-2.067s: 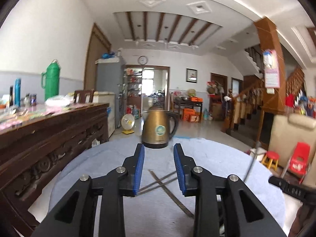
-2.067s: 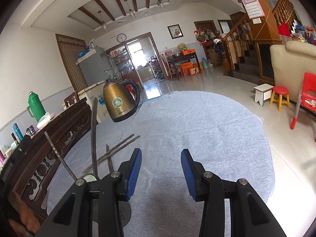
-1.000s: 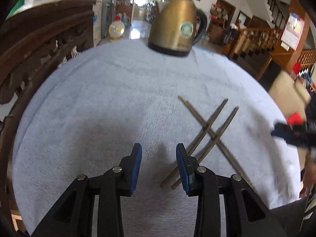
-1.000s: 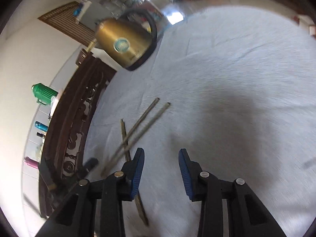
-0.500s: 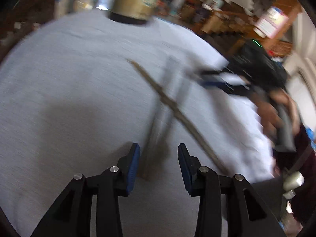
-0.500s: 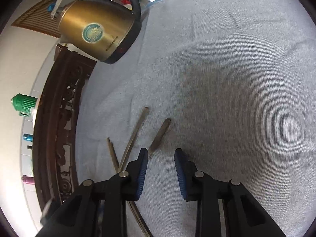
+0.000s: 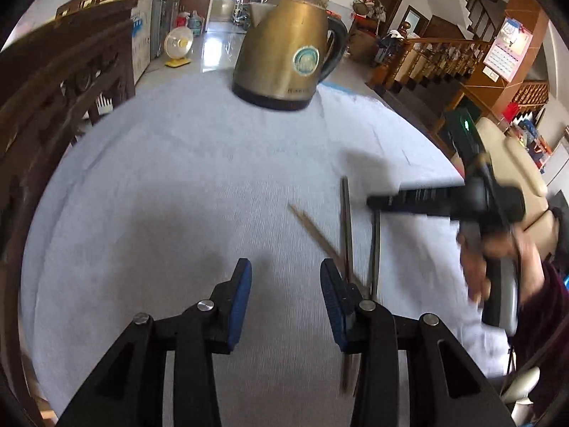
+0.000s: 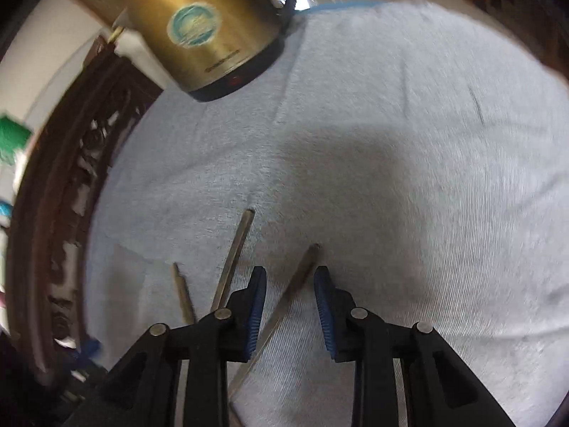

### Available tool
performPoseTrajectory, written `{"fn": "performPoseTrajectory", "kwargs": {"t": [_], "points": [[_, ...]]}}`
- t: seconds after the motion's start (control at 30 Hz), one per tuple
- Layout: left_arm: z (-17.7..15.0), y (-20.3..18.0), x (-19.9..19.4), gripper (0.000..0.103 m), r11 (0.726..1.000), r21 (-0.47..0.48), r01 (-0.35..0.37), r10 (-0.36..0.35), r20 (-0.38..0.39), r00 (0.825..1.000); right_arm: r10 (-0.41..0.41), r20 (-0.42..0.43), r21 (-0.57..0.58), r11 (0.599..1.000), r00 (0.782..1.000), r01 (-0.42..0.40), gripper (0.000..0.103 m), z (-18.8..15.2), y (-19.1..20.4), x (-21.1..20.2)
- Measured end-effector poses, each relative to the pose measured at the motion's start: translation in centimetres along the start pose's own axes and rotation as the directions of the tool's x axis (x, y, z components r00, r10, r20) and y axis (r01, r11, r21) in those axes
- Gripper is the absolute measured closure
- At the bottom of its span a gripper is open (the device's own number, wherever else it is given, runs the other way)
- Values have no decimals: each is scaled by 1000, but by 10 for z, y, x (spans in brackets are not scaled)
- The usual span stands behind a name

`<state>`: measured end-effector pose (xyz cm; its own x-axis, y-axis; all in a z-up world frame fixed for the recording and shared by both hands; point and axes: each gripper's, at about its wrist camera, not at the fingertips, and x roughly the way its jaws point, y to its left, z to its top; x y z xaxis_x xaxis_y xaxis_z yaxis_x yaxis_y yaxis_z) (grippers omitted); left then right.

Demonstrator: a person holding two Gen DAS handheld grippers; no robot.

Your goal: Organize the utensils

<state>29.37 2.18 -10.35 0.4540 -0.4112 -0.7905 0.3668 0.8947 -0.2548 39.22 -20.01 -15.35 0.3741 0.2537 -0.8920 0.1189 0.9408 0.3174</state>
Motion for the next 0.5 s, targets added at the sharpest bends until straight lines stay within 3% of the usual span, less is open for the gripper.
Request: {"fn": "performPoseTrajectory", "kwargs": {"t": [0.03,0.17,0.33,0.5], "points": [[8,-5,6,62,1000,1,-4,4,-7,1000,-59,9,-65,996,998,60,86,0,9,2],[35,-22,30,61,999,43,-24,26,-44,999,-147,63,-220,963,987,158,94,-9,20,2],[61,-54,68,56,996,84,-21,29,-91,995,-120,131,-181,973,984,142,97,-13,-14,-17],[79,-73,114,53,998,59,-34,43,-148,988,-61,191,-121,989,980,86,97,-25,-57,-49]]}}
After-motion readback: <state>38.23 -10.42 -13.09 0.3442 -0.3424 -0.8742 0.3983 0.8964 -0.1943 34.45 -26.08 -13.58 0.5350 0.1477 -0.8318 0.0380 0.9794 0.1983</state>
